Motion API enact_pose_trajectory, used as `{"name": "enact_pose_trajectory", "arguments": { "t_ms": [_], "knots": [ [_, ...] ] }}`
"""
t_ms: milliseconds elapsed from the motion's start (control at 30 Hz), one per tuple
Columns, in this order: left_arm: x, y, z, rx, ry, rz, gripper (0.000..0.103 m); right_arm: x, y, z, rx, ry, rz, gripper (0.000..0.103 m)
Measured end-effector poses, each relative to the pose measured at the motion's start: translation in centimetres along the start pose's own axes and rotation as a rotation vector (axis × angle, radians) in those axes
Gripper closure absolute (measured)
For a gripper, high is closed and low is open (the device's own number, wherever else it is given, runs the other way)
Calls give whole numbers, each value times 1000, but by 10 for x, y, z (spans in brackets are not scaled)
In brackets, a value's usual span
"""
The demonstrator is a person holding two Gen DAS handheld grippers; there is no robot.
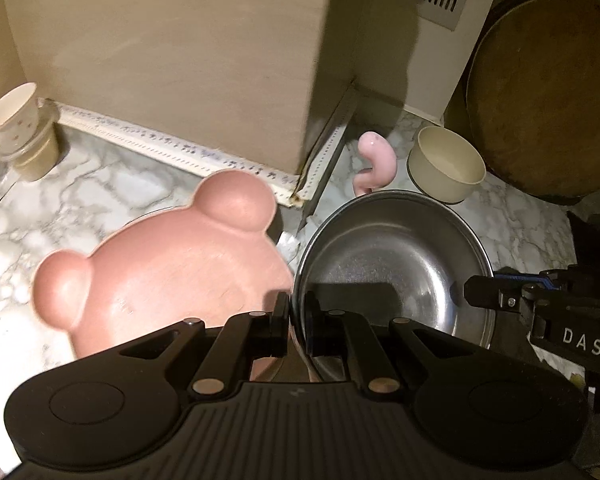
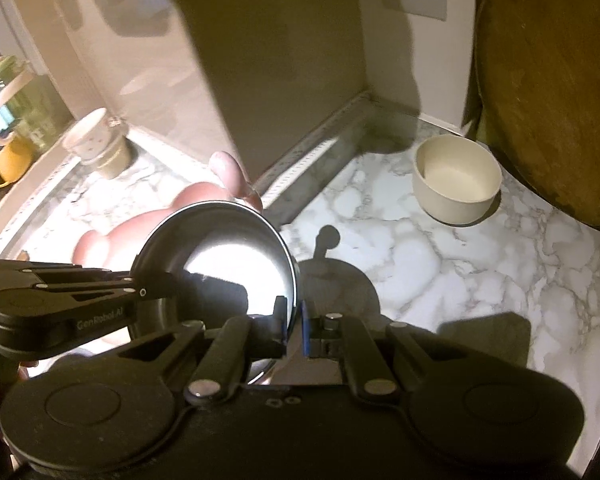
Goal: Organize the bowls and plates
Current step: 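Lift the steel pot with both grippers and carry it over the steel bowl, then lower the steel pot into the steel bowl and open both grippers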
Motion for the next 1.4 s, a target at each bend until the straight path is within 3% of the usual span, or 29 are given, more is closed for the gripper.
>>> {"name": "enact_pose_trajectory", "arguments": {
  "t_ms": [433,800,1400],
  "knots": [
    [-50,-40,-70,-51,49,-2,96,-4,-17,-82,-85,79,-42,95],
    [-62,-82,-120,-95,97,-45,96,12,-44,-139,-172,121,-123,95],
    [-40,-147,-145,-47,116,-207,97,53,-98,-164,-190,162,-308,95]
  ]
}}
Point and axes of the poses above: each gripper's, at about its wrist camera, not at the fingertips, and x roughly the way its jaws point, z to its right, y to its top, the point moved 4 cm from there along x, roughly the way its jaws point, and after that the axes turned 15 degrees about y, right-handed, at the moved point
